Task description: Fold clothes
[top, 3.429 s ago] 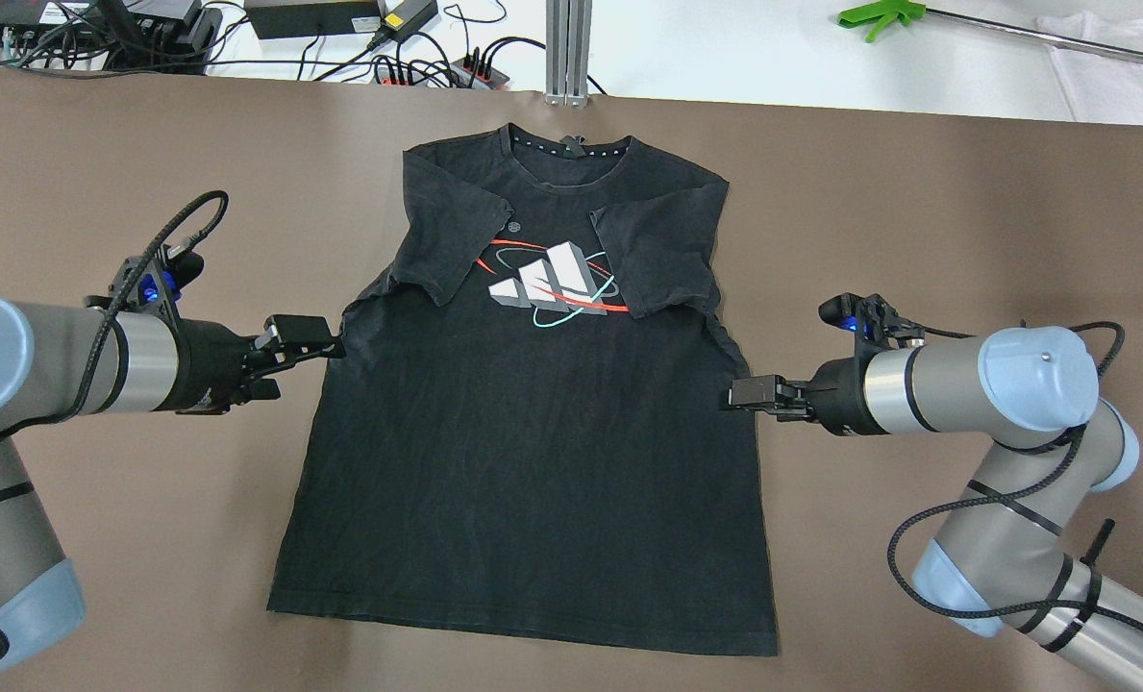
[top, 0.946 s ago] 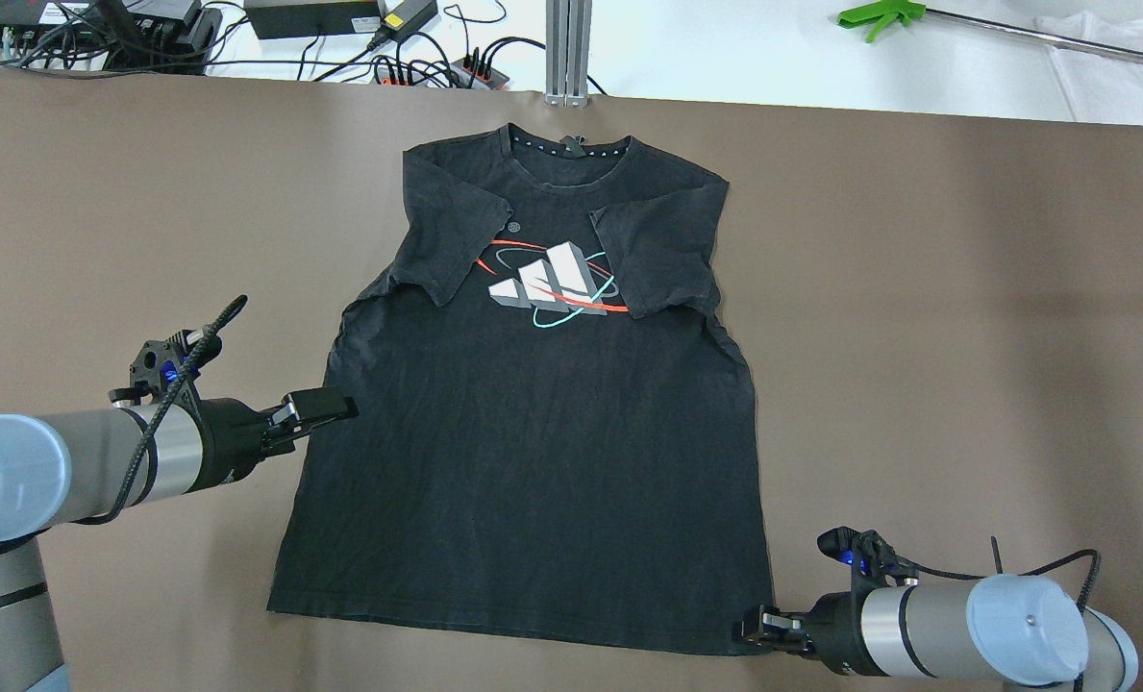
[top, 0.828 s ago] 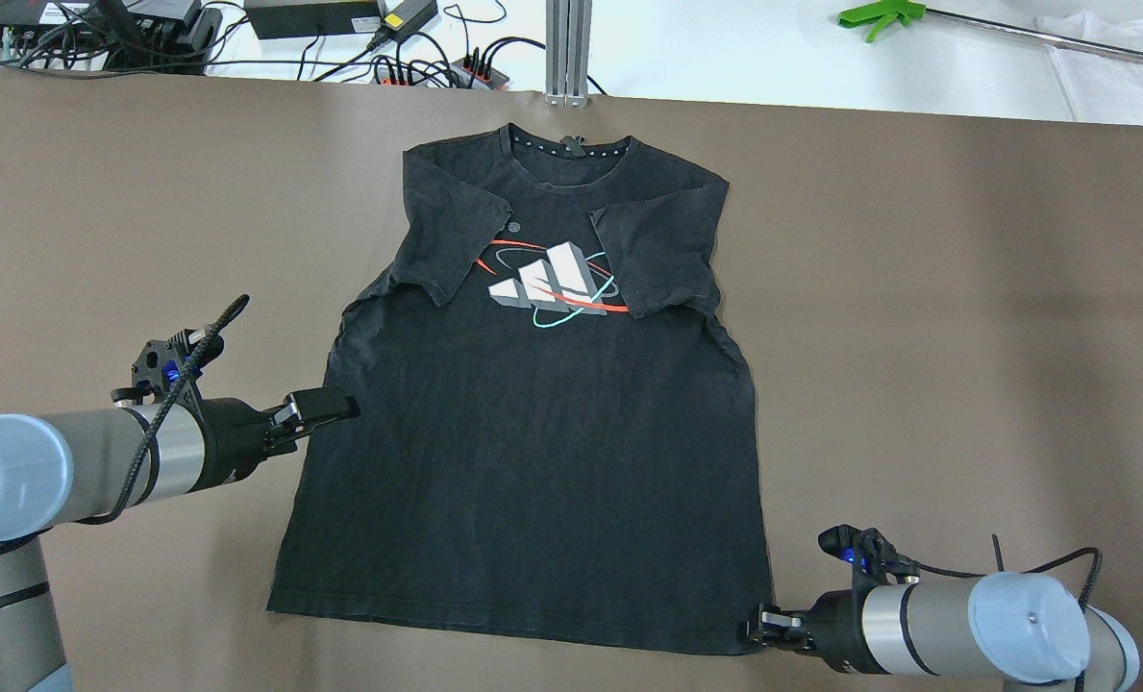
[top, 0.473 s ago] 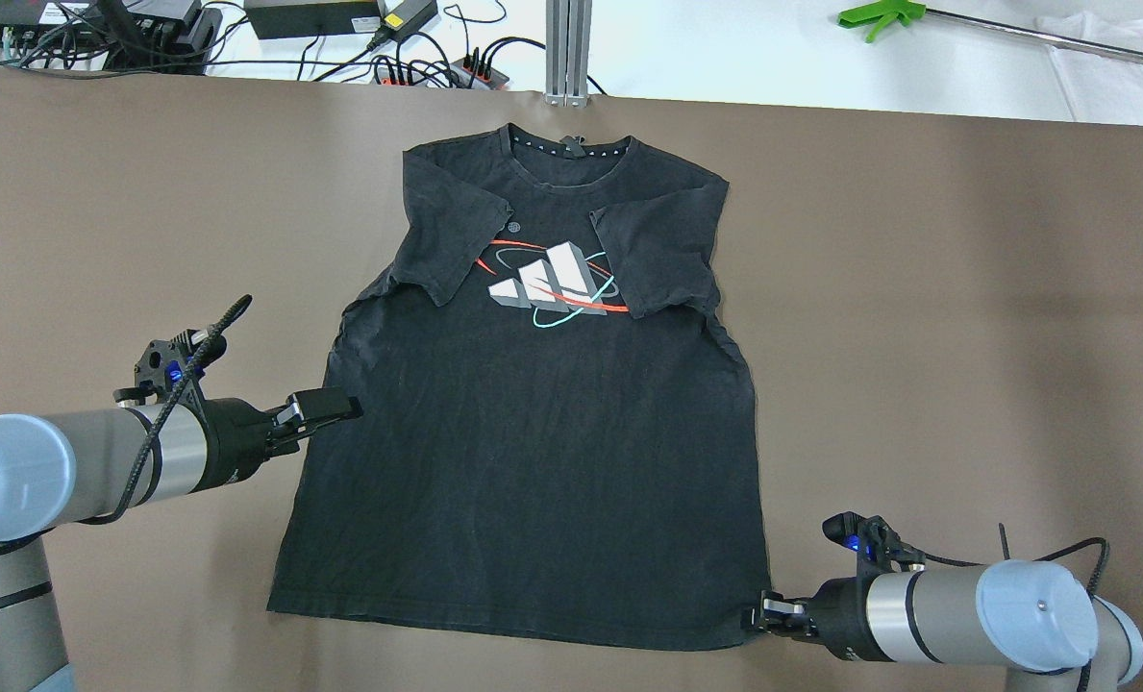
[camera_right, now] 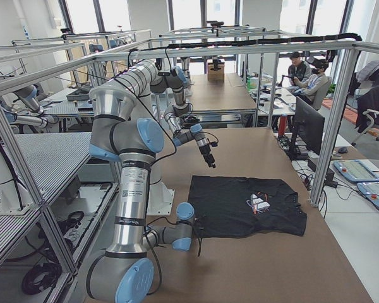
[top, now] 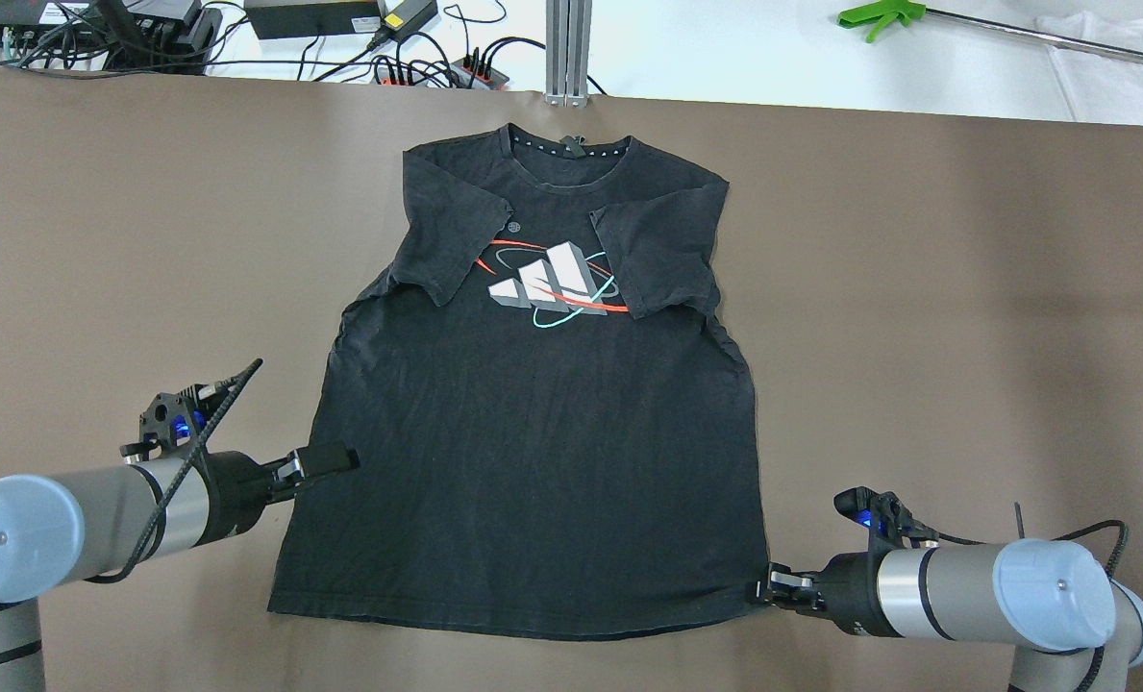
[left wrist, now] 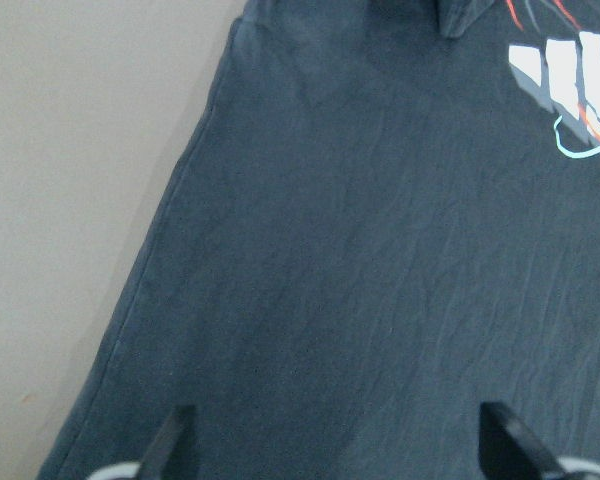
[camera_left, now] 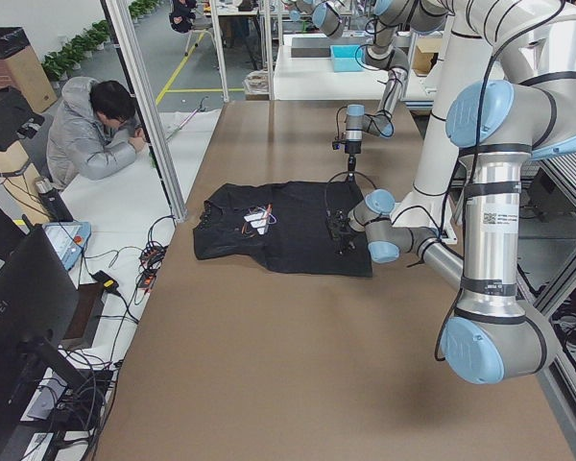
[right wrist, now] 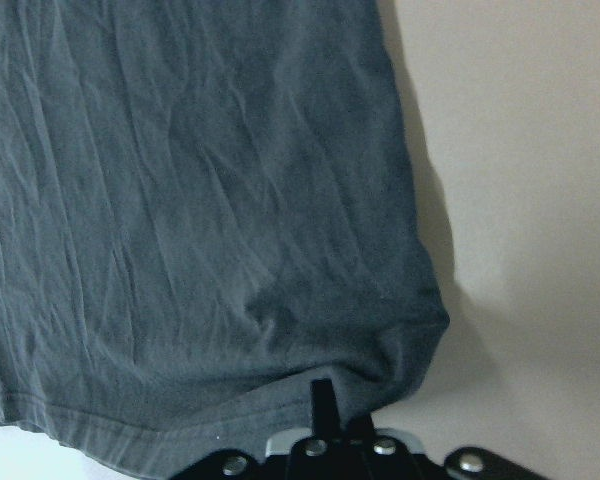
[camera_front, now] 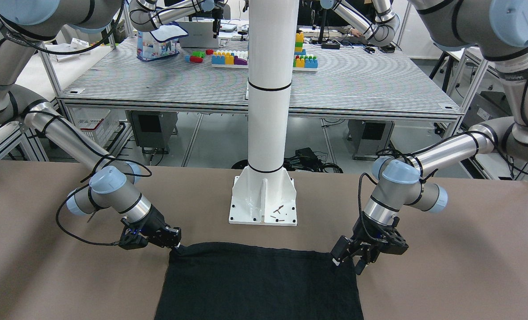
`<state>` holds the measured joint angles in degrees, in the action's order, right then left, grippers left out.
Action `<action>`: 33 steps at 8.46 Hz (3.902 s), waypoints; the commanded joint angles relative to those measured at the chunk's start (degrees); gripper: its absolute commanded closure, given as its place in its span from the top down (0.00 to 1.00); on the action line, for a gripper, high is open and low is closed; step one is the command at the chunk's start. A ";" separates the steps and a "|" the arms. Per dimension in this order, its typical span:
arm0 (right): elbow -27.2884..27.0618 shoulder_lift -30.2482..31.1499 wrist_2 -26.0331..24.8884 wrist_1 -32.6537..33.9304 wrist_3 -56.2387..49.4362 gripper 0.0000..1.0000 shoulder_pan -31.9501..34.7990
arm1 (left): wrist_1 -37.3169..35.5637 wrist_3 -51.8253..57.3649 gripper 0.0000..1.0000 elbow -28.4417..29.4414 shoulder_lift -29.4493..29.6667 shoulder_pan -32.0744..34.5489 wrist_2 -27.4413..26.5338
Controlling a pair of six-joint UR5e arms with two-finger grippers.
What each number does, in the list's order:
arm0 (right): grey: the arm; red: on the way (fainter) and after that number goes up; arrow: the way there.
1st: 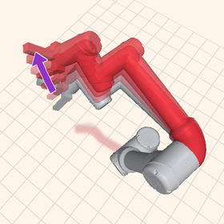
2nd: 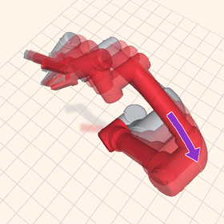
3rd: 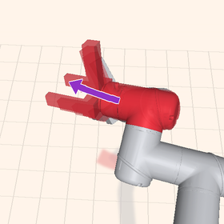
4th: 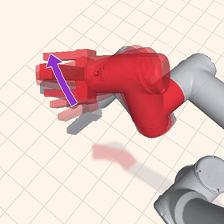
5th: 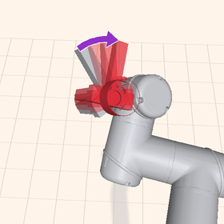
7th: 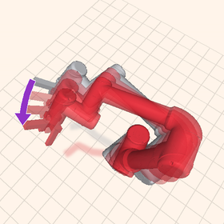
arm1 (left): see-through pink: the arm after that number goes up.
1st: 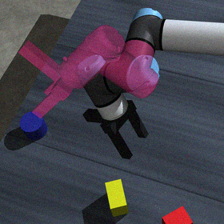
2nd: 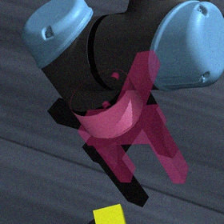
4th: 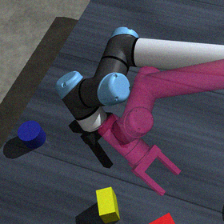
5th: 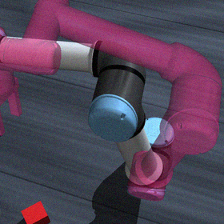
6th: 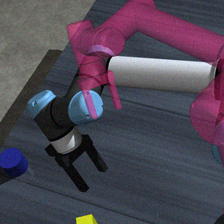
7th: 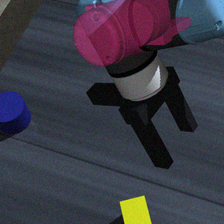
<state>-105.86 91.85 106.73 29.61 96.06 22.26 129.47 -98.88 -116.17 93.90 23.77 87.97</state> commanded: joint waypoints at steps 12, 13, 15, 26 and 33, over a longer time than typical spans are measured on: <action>0.22 -0.44 -0.11 -0.08 -1.23 0.00 0.94 | 4.91 0.62 0.99 2.26 -9.00 -13.84 -10.19; 0.22 -0.44 -0.11 -0.08 -1.23 0.00 0.94 | 4.91 0.53 0.99 2.61 -8.91 -14.27 -10.28; 0.22 -0.53 -0.11 -0.08 -1.23 0.00 0.94 | 4.83 0.53 0.98 3.05 -8.65 -14.80 -11.33; -4.86 -0.45 7.32 -0.78 -1.14 0.00 3.91 | 6.13 0.44 0.00 -11.40 -15.73 -15.60 -11.52; -12.53 9.58 32.39 -19.05 2.72 0.00 14.29 | 10.63 -0.35 0.00 -23.92 -19.81 -16.73 -3.87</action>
<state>-118.12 100.28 133.61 14.94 96.96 33.74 139.89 -99.20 -138.59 74.18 7.59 83.41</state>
